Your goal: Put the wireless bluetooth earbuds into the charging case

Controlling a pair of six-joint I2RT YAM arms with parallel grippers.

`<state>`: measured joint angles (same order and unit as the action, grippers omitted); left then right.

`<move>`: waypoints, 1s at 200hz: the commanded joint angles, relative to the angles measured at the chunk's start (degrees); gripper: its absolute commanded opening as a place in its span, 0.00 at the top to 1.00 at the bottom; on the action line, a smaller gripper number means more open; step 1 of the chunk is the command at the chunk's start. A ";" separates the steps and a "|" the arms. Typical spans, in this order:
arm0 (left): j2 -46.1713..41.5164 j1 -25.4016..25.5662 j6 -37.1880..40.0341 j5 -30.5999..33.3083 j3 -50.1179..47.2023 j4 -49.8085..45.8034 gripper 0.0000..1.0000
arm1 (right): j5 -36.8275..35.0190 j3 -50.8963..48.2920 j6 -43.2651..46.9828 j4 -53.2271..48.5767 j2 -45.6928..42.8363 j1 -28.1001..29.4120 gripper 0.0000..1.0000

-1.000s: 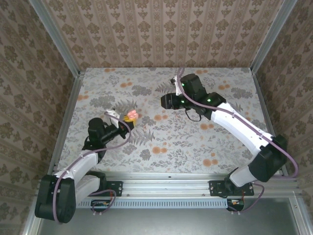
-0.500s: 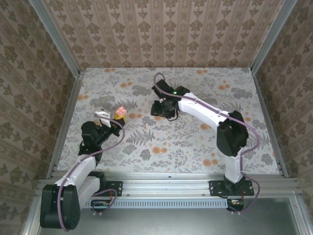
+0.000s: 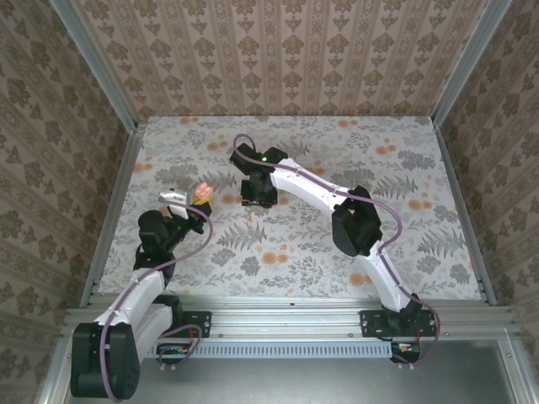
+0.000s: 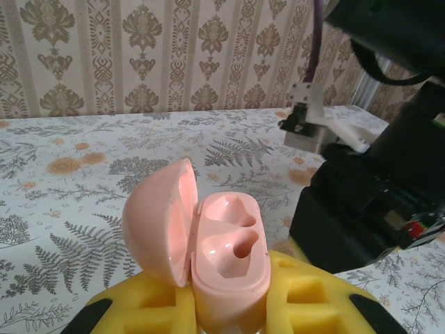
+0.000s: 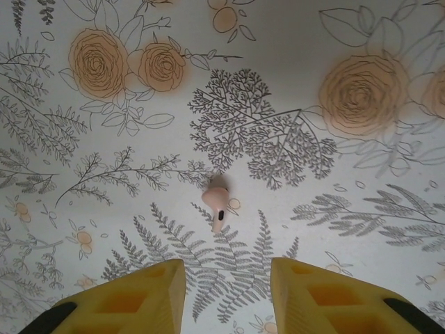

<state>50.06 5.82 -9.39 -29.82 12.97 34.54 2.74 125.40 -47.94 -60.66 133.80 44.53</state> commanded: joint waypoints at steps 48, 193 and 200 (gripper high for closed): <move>-1.72 -0.56 0.16 0.76 -0.14 -2.20 0.84 | 1.42 10.06 0.63 -6.09 9.32 0.99 0.64; -2.20 -0.79 0.60 1.26 -0.23 -2.34 0.84 | 3.28 12.23 0.75 -6.53 14.03 1.69 0.67; -2.24 -0.73 0.52 1.26 -0.23 -2.39 0.84 | 3.37 12.30 0.85 -6.48 14.15 1.74 0.67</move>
<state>48.95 5.52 -9.37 -29.02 12.97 32.12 4.97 135.66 -47.72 -64.79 146.61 45.67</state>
